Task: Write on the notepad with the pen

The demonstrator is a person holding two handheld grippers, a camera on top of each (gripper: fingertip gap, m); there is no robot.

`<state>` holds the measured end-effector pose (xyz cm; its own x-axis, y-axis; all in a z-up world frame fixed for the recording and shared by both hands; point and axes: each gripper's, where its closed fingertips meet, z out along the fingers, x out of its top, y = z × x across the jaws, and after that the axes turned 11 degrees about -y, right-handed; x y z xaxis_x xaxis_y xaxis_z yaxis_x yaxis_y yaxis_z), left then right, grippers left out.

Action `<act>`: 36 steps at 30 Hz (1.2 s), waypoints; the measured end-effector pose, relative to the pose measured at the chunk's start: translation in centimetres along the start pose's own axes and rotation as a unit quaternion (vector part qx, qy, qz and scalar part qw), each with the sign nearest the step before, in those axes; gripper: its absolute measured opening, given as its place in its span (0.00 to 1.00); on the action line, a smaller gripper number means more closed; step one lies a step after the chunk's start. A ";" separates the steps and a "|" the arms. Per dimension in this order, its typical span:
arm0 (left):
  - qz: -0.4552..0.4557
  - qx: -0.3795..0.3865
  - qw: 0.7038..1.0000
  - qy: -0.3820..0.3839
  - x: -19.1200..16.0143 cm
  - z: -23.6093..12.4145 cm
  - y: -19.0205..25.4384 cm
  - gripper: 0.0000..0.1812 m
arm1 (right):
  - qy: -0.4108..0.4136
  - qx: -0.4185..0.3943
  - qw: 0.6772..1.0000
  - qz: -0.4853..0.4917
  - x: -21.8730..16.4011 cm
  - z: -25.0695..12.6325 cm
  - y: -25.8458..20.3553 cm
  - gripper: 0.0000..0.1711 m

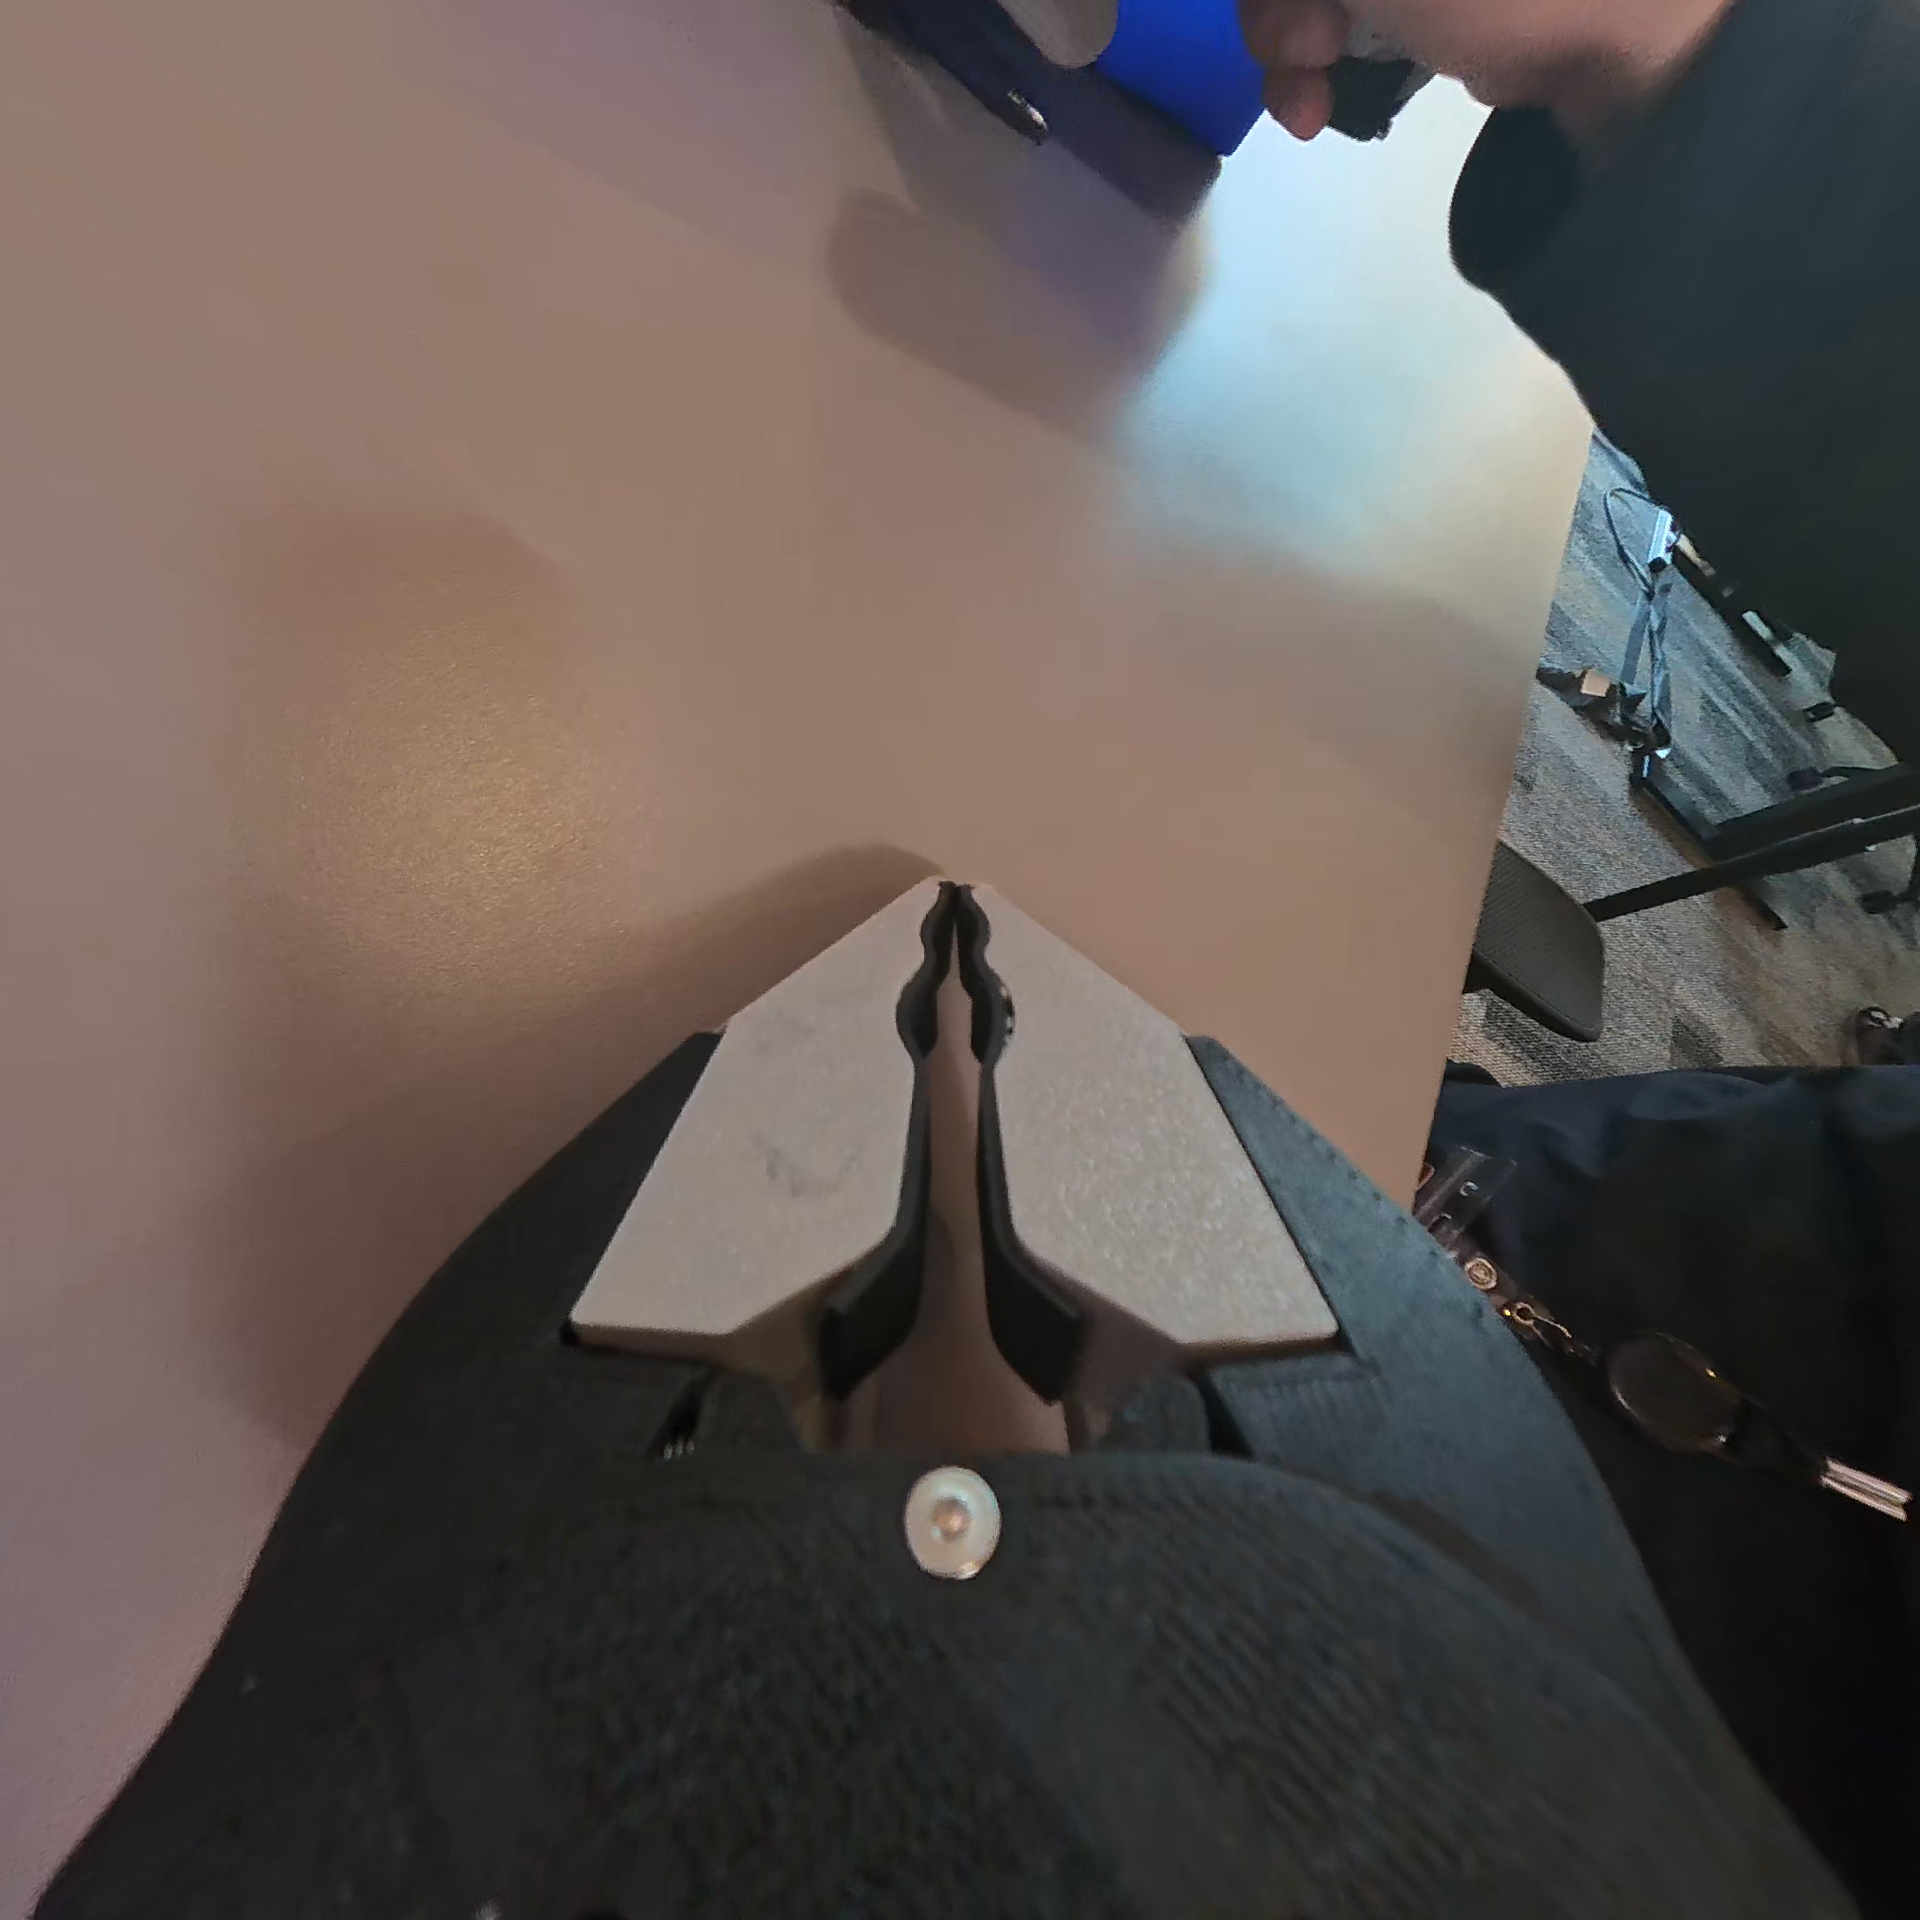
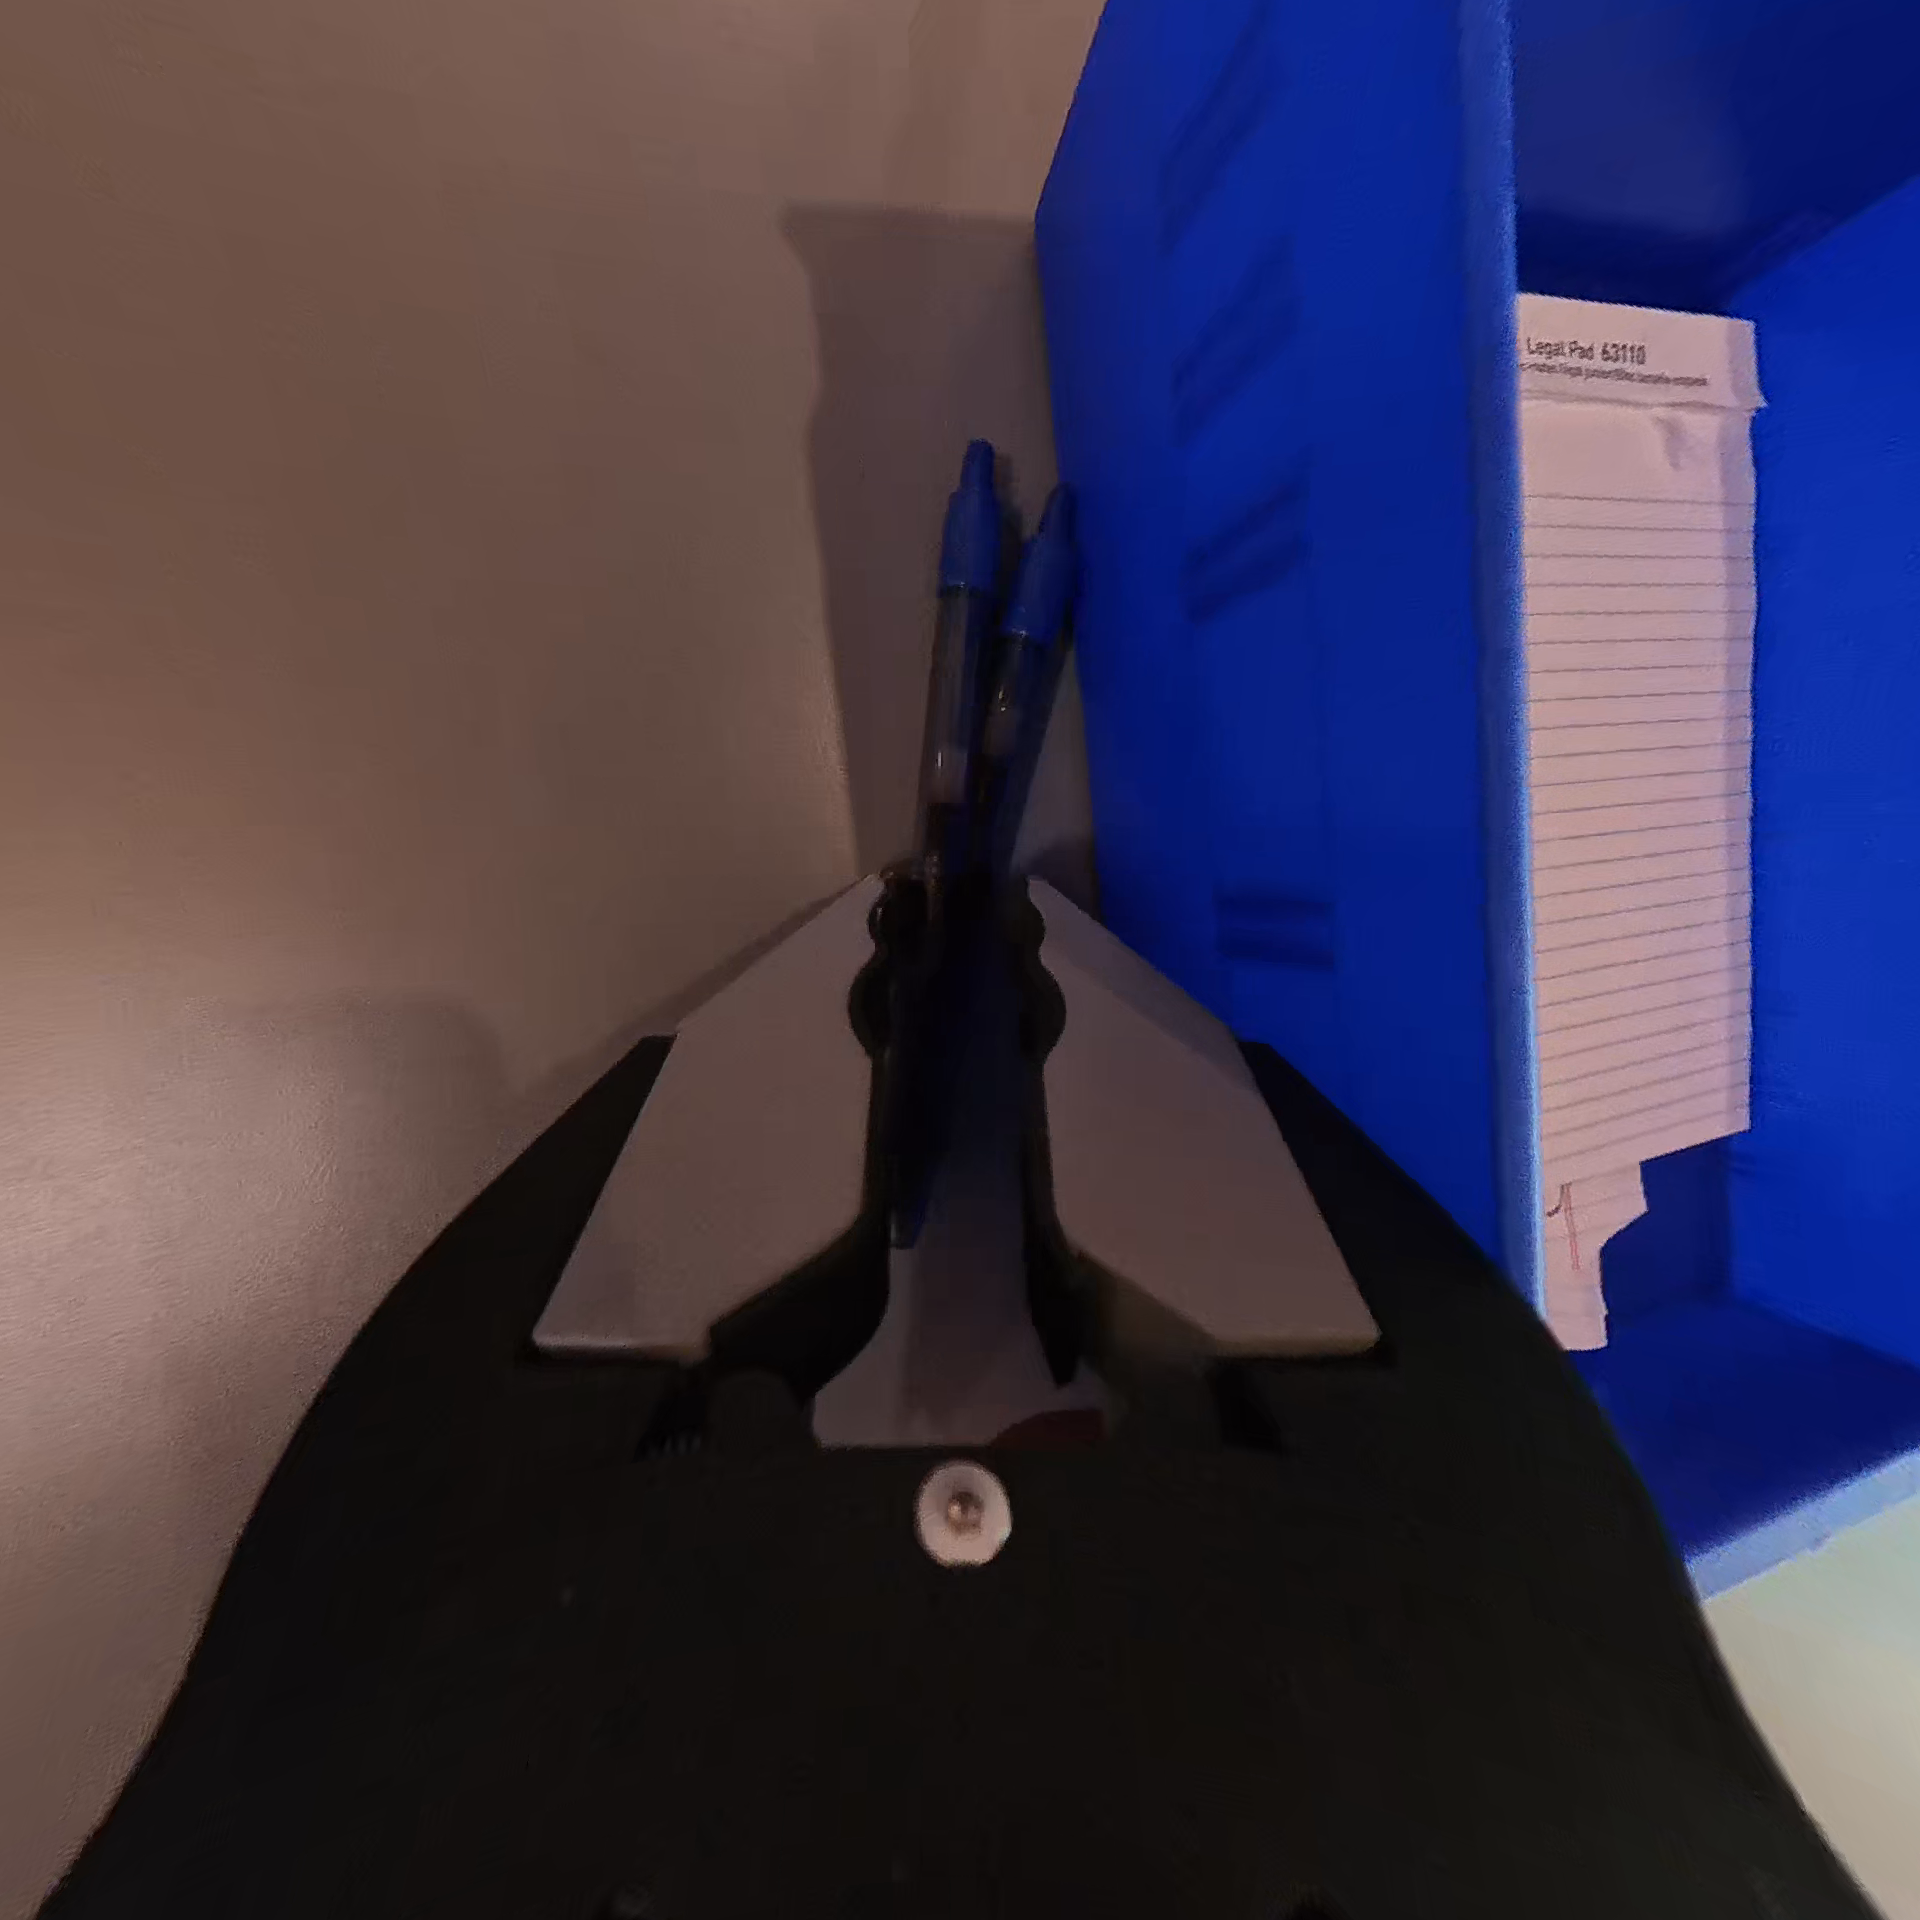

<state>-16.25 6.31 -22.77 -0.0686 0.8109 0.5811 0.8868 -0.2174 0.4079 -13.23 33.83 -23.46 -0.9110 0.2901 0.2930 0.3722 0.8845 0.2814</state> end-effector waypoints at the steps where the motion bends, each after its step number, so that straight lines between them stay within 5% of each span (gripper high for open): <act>1: 0.000 -0.001 1.000 -0.001 0.0 0.0 0.0 0.00 | 0.002 -0.001 1.000 0.000 0.0 0.0 0.0 0.11; 9: 0.000 -0.004 1.000 0.000 0.0 0.0 0.1 0.00 | 0.002 -0.006 1.000 0.008 -0.7 -0.1 0.5 0.14; 11: 0.000 -0.004 1.000 0.001 0.0 0.0 0.1 0.00 | 0.001 0.019 1.000 0.014 -0.8 0.1 0.3 0.06; 18: -0.002 -0.010 1.000 0.007 0.1 -0.2 0.2 0.00 | 0.017 0.117 0.992 0.031 -0.9 -0.8 -1.3 0.04; 23: -0.003 -0.015 1.000 0.009 0.1 -0.2 0.2 0.00 | 0.139 0.209 0.968 0.018 1.3 -9.1 -3.7 0.05; 29: -0.001 -0.011 1.000 0.007 0.1 -0.2 0.2 0.00 | 0.299 0.055 0.951 0.062 3.9 -20.8 7.8 0.04; 32: -0.002 -0.014 1.000 0.011 0.2 -0.3 0.2 0.00 | 0.269 0.031 0.959 0.082 3.6 -19.1 13.0 0.05; 36: -0.006 -0.016 1.000 0.009 0.1 -0.2 0.2 0.00 | 0.177 0.046 0.982 0.057 2.9 -10.6 14.5 0.05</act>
<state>-16.19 6.25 -22.45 -0.0865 0.8040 0.5884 0.8706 -0.2261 0.4369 -8.59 43.58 -8.87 -0.7401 0.2586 0.6208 0.4351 0.8880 0.1488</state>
